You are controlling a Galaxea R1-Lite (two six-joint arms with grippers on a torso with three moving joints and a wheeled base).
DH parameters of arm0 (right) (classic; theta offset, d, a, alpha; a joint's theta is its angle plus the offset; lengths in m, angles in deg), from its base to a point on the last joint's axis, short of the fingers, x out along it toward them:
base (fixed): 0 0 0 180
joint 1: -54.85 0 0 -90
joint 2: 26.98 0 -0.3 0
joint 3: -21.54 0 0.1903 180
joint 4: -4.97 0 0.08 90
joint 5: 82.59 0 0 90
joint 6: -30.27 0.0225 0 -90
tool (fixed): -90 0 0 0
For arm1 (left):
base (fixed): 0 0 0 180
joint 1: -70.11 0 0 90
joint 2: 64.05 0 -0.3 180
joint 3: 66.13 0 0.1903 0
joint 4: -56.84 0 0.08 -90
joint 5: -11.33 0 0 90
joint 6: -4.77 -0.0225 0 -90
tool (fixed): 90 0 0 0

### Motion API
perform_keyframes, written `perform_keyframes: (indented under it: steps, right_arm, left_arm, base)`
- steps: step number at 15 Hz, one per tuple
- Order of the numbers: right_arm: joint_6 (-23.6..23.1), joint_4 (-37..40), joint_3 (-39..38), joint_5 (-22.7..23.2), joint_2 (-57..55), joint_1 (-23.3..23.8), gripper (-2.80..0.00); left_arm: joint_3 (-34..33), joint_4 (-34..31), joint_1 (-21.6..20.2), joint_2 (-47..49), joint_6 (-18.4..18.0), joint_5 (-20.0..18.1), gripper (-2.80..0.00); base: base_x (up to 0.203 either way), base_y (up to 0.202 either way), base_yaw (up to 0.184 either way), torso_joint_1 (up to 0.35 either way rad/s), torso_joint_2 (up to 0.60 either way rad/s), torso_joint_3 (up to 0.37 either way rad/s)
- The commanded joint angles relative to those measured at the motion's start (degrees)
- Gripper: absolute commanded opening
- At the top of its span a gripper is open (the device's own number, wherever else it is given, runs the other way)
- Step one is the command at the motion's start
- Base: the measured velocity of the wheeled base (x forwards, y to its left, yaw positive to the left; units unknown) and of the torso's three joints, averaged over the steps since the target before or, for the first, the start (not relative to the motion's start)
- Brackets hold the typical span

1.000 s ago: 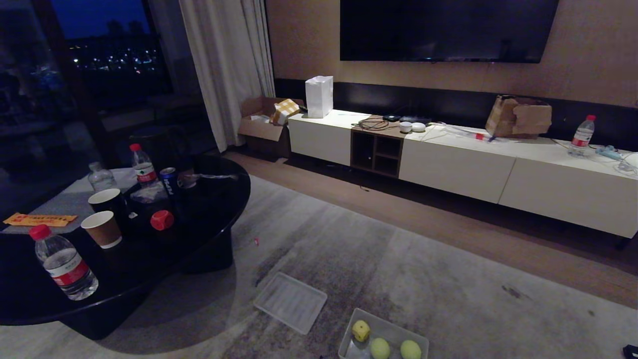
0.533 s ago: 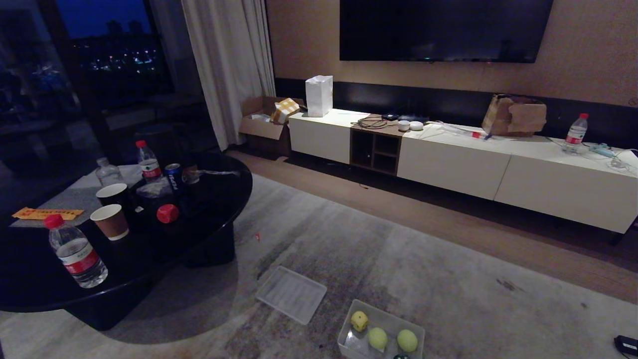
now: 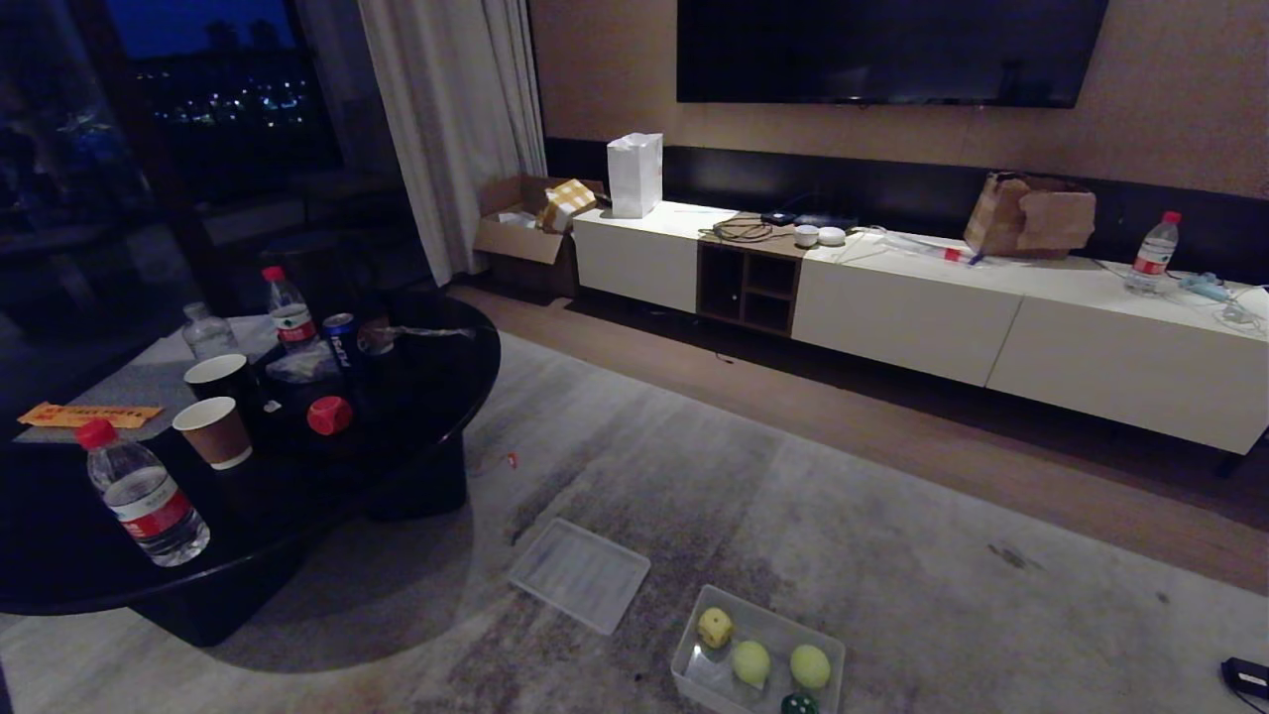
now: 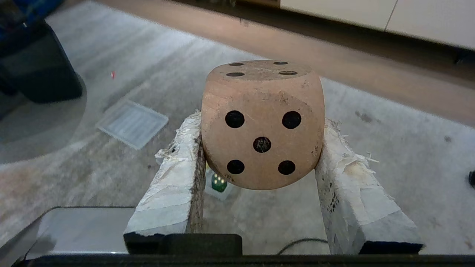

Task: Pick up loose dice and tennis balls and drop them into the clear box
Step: Put the toys in the box

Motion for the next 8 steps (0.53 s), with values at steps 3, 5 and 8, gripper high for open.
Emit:
perform_keyframes:
  steps: [3,5,8]
  right_arm:
    - [0.00,0.05,0.01,0.03,-0.07,0.00,-2.80]
    - [0.00,0.05,0.01,0.03,-0.07,0.00,-2.80]
    - [0.00,0.05,0.01,0.03,-0.07,0.00,-2.80]
  left_arm:
    - [0.00,0.02,0.00,0.06,0.10,0.06,-2.80]
    - [0.00,-0.02,0.00,0.06,0.10,0.10,-2.80]
    - [0.00,-0.02,0.00,0.06,0.19,0.10,-2.80]
  base:
    - [0.000,0.000,0.000,0.005,0.00,-0.189]
    - [0.000,0.000,0.000,0.004,0.00,-0.203]
    - [0.000,0.000,0.000,0.001,0.00,-0.197]
